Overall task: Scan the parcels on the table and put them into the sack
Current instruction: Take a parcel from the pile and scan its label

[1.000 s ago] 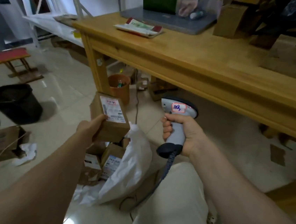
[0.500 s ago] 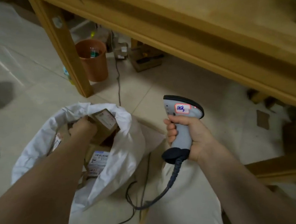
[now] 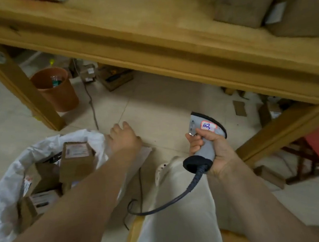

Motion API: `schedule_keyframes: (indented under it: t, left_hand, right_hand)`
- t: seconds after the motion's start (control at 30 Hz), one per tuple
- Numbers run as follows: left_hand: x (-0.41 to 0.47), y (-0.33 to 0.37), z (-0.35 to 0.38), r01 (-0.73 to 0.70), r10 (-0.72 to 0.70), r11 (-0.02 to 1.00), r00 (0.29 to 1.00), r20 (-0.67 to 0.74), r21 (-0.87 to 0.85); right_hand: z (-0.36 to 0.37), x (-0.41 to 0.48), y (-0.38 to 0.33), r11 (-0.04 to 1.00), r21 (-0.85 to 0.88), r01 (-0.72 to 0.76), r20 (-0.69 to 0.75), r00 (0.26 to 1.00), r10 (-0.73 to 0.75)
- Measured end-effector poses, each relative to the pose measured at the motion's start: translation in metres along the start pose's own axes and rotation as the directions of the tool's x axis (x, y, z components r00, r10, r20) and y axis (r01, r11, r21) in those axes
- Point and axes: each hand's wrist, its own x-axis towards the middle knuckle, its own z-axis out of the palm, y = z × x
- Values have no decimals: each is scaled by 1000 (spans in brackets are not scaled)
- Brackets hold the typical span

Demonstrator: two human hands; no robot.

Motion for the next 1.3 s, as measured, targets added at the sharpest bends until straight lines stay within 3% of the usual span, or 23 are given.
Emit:
schedule_keyframes:
  t: [0.07,0.13,0.27,0.33,0.47,0.6,0.67,0.77,1.0,1.13,1.3]
  left_hand:
    - [-15,55,8,-202,209,976,974,91,-78]
    - [-40,109,20,-389,402,915,905,141,-112]
    - [-97,210,49,-681,698,714,677,233,-162]
    - [-118,254,72,-752,749,642,573,333,-149]
    - [-156,336,127,-862,784,493,381,490,-120]
    - [-175,405,201,-904,754,412,267,600,-116]
    - [-177,431,240,-911,711,404,253,656,-86]
    - [-168,460,305,-920,639,392,256,726,-21]
    - [-129,494,433,-896,556,437,342,758,84]
    - [-107,506,502,-876,542,472,374,753,96]
    - [-88,522,563,-889,539,428,396,743,163]
  right_hand:
    - [-29,-27,-19,992,89,90,-25,996,-88]
    - [-64,-53,-40,964,200,173,-87,984,-159]
    - [-139,-105,-85,866,343,365,-206,928,-309]
    - [-182,-124,-110,807,356,471,-354,867,-351]
    - [-272,-151,-159,700,443,560,-507,801,-319]
    - [-355,-153,-195,594,531,605,-597,764,-244]
    - [-390,-146,-207,583,537,609,-632,749,-200]
    - [-436,-122,-216,655,512,556,-643,753,-137]
    - [-513,-32,-209,742,506,440,-627,778,-34]
    - [-542,5,-203,704,568,425,-594,804,-7]
    - [-564,32,-209,654,624,428,-562,827,-5]
